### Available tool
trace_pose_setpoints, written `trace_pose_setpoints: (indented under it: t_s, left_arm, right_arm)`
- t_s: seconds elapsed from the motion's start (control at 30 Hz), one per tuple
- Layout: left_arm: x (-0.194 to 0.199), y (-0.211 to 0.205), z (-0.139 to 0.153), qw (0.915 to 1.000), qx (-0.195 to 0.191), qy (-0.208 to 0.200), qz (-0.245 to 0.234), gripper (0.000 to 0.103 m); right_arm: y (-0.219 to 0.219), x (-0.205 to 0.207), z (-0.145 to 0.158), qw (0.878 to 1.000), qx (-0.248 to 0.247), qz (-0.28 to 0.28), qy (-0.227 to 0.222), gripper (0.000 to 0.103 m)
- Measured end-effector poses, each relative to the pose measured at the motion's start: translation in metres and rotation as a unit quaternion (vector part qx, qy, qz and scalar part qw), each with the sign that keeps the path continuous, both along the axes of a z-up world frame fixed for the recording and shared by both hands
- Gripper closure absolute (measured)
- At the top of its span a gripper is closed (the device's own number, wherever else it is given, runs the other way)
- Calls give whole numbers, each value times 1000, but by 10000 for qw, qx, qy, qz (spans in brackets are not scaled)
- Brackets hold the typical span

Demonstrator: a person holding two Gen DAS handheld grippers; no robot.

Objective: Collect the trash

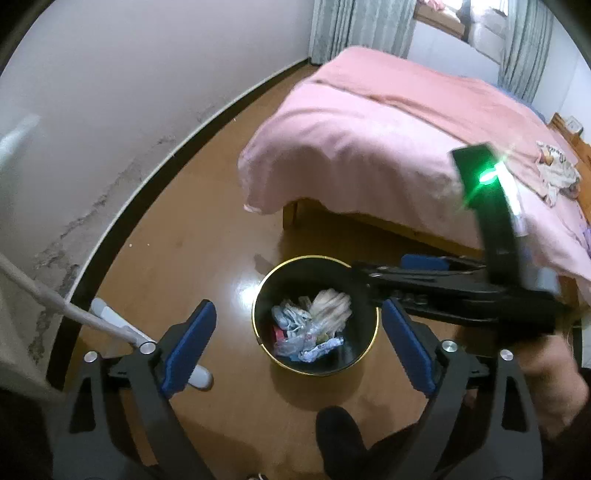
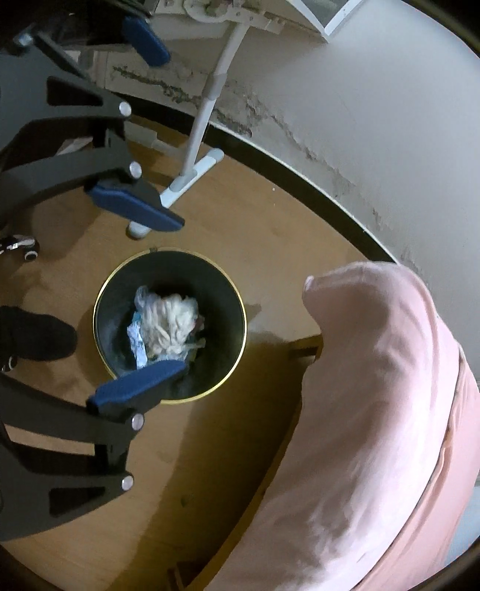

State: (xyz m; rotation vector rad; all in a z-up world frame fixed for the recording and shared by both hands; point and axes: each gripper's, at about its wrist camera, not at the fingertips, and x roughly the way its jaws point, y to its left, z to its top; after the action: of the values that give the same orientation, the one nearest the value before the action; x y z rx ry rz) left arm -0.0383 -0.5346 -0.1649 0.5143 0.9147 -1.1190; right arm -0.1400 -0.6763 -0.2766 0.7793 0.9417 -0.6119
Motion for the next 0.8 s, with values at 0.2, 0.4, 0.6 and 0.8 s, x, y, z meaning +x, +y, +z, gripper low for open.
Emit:
trace_pose_setpoints:
  t_s: [0.2,0.4,0.6,0.8]
  left_arm:
    - [10,54,74,9986,-288,-183,406,11]
    - [52,161,147,9864,-558,-167,1536,10]
    - [98,285,178,9570,-522,-638,2781,10]
    - [126,401,186,9074,-451,-926,4074,10]
  right_arm:
    - [17,24,61,9988,-403,244,-96,30]
    - [84,69,185,9849,-1049,1109,-820,23]
    - [203,123,258,9511,-1458,2352,-1373,22]
    - [308,168,283,9131,-1515,3422,-1618,22]
